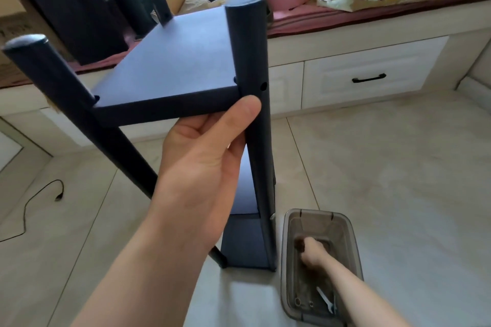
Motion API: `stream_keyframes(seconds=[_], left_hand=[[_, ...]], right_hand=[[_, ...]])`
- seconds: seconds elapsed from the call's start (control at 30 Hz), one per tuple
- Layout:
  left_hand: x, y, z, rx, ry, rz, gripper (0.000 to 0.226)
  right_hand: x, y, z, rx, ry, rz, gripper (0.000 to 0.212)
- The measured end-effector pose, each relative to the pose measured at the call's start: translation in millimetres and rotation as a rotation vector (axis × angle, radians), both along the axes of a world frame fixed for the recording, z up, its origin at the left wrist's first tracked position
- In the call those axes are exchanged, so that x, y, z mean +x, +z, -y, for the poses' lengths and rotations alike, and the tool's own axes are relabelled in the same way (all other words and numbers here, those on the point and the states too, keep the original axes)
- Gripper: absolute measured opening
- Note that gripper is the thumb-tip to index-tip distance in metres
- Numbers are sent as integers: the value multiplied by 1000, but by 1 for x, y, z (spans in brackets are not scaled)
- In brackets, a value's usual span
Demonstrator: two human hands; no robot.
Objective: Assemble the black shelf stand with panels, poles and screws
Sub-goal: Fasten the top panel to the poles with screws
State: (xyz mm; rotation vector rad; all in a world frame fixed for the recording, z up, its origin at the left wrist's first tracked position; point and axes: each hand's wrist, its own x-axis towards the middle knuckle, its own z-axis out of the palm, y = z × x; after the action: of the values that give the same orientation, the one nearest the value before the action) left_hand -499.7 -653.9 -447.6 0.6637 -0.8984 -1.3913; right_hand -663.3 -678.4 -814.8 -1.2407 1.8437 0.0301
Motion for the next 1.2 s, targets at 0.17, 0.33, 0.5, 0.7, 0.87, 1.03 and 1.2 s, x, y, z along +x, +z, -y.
stream_keyframes(seconds=[0.17, 0.33, 0.5, 0.7, 0.87, 1.03, 1.2], left_hand=[[0, -1, 0, -13, -9, -6, 15], [1, -2, -1, 4, -51, -48, 15], [0, -2, -2, 27, -36, -43, 24], [-1, 1, -4, 55, -9, -60, 37], [-4, 5, -8, 84, 2, -58, 44], [0, 8, -13, 135, 2, 2, 30], [1, 7, -14, 160, 1, -11, 25]], right_hand=[[4, -14, -3, -37, 49, -53, 7], [4, -26, -18, -287, 189, -198, 25], [-2, -46, -14, -264, 313, -268, 42], [7, 55, 6, -208, 415, -279, 26], [-2, 156, 20, -99, 573, -399, 18], [-3, 265, 0, -273, 612, -384, 19], [8, 337, -41, -692, 338, -117, 8]])
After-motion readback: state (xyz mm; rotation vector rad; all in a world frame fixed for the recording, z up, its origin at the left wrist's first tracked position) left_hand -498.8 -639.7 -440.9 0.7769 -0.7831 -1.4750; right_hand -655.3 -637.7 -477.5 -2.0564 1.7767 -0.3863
